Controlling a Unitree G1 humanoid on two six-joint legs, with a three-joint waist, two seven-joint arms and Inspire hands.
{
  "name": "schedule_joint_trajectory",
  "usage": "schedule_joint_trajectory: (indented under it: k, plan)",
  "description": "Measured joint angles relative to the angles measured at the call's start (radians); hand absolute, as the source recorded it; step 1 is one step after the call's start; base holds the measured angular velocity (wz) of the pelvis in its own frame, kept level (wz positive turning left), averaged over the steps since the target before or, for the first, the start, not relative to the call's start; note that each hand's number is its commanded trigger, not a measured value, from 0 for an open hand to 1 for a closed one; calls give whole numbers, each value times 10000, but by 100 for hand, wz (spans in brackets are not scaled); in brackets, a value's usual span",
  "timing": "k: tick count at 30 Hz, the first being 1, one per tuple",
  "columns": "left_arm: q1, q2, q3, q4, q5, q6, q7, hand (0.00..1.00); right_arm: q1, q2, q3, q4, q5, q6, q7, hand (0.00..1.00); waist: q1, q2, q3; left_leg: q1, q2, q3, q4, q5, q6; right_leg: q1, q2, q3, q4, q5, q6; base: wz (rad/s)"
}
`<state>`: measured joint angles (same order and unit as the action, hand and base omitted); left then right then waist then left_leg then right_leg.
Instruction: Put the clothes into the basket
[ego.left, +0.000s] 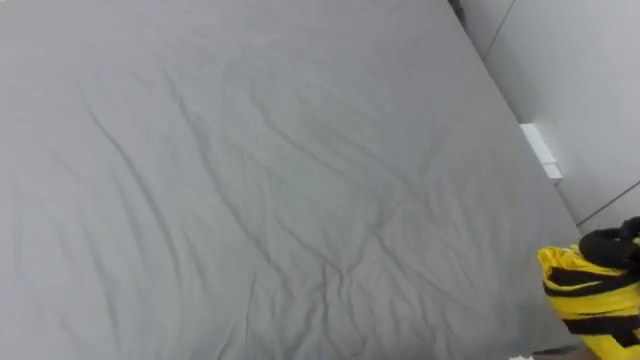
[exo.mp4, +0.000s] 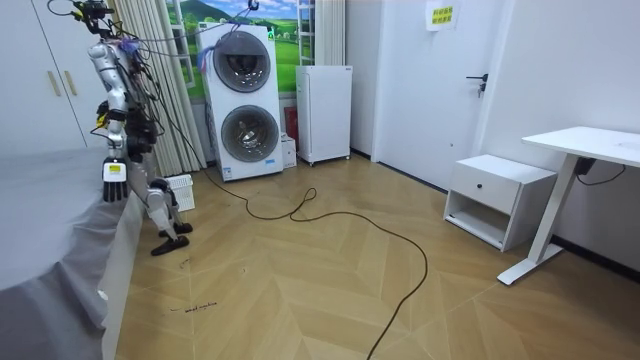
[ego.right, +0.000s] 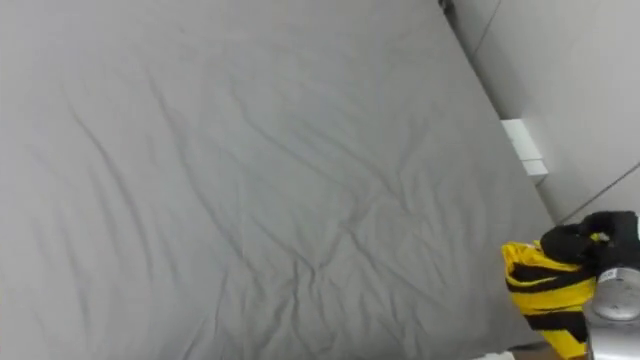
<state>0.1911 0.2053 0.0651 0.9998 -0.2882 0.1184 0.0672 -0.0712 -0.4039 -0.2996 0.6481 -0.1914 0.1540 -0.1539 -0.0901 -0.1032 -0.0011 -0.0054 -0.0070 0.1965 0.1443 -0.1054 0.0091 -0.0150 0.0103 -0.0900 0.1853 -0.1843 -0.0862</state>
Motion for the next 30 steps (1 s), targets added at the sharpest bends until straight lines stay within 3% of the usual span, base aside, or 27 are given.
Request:
schedule_joint_trajectory:
  k: [3,7,10,13,16,21,25,28,30]
  plan:
    - [120,0,-12,23,127,255,46,0,621,243,4,23,33,-11,-48,100,-65,180,-8,205,127,114,21,-313,-34,127,127,161,-31,7,-8,-25]
    - [260,-66,62,153,729,445,-89,0,1590,697,-15,294,355,-14,14,100,-190,356,0,354,116,404,14,-328,-29,229,119,482,-122,23,23,-22]
    - [381,-65,134,152,1249,666,-207,0,1626,923,-194,912,485,4,258,100,-363,443,25,392,125,544,14,-328,-30,172,130,678,-101,29,26,-23]
    - [394,-27,110,153,1651,985,-297,0,1599,912,-199,1194,825,-40,325,100,-448,505,55,435,145,654,24,-338,-35,129,158,926,-111,51,31,-23]
    - [287,-20,89,153,1644,1057,-317,0,1570,903,-196,1276,1299,-43,318,100,-551,637,93,143,213,697,203,-446,-25,-103,201,955,-70,68,30,-5]
    - [130,-25,49,153,1610,1098,-276,0,716,787,-318,1909,1281,-252,187,100,-765,823,170,-396,287,770,253,-446,-25,-793,256,1109,210,120,44,-8]
    - [-202,-33,-363,362,1592,1149,-97,0,-251,620,-315,2662,1899,-324,-156,100,-948,1062,152,-900,289,774,254,-441,-20,-1352,290,1097,253,255,62,-2]
    - [-592,-31,-757,647,1333,1150,-80,0,-1016,409,-317,2933,2054,-327,-522,100,-965,1337,166,-1353,271,771,266,-412,28,-1916,278,1130,420,314,110,-7]
    - [-1006,-33,-1090,989,947,1148,-55,0,-1663,258,-277,3240,2194,-533,-1003,100,-957,1564,153,-1804,249,774,298,-366,103,-2467,265,1180,585,370,140,-6]
